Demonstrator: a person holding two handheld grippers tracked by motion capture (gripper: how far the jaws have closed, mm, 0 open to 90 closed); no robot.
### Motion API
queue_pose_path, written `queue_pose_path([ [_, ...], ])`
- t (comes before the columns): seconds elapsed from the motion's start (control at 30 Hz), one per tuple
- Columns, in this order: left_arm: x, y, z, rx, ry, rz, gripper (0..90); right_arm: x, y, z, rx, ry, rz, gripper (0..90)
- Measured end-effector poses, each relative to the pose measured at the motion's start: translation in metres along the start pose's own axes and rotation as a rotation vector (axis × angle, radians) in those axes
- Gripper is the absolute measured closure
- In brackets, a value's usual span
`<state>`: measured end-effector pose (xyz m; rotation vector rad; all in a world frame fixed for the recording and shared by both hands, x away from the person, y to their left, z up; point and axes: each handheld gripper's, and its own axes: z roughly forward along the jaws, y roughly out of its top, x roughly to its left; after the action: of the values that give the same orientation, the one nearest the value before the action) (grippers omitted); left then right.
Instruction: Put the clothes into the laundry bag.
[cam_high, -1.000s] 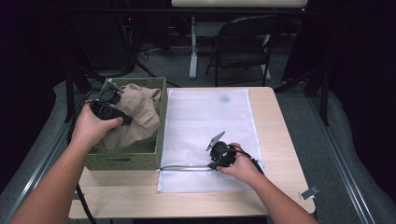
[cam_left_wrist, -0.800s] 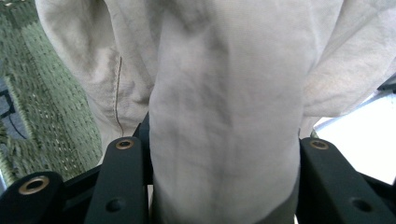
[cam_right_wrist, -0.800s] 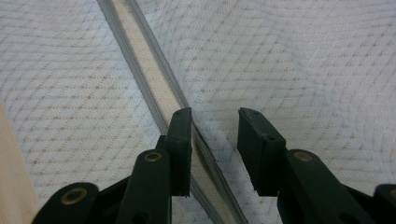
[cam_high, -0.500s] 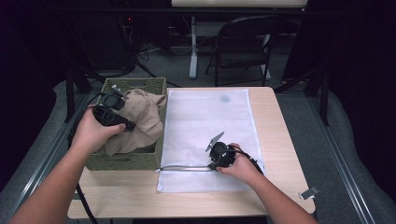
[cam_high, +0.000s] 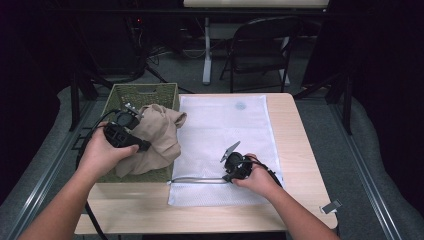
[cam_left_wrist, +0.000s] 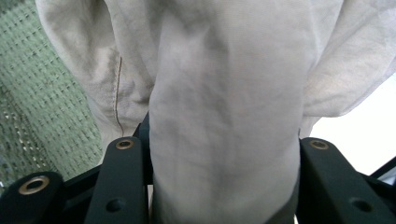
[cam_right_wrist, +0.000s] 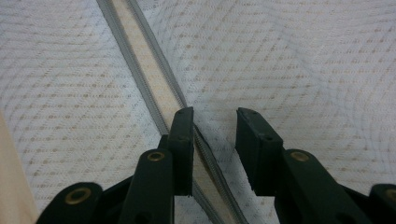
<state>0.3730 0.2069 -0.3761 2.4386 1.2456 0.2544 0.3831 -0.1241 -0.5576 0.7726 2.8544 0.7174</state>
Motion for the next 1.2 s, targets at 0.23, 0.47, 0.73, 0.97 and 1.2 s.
queue_pose_path([
  [0.23, -0.009, -0.007, -0.002, -0.010, -0.007, 0.020, 54.0, -0.001, 0.000, 0.000, 0.001, 0.002, -0.008, 72.7],
  [0.47, -0.013, -0.011, -0.006, -0.018, -0.004, 0.027, 54.0, 0.000, 0.000, 0.000, -0.003, 0.002, -0.013, 81.6],
  [0.73, -0.019, -0.014, -0.009, -0.024, -0.005, 0.044, 54.0, 0.002, 0.001, 0.000, 0.013, -0.005, -0.043, 87.3],
  [0.97, -0.024, -0.014, -0.009, -0.018, -0.009, 0.057, 54.0, 0.001, 0.001, -0.001, 0.004, 0.001, -0.031, 87.8],
  [1.2, -0.027, -0.016, -0.008, -0.018, -0.016, 0.065, 54.0, 0.002, 0.004, -0.008, -0.016, -0.007, -0.026, 88.0],
])
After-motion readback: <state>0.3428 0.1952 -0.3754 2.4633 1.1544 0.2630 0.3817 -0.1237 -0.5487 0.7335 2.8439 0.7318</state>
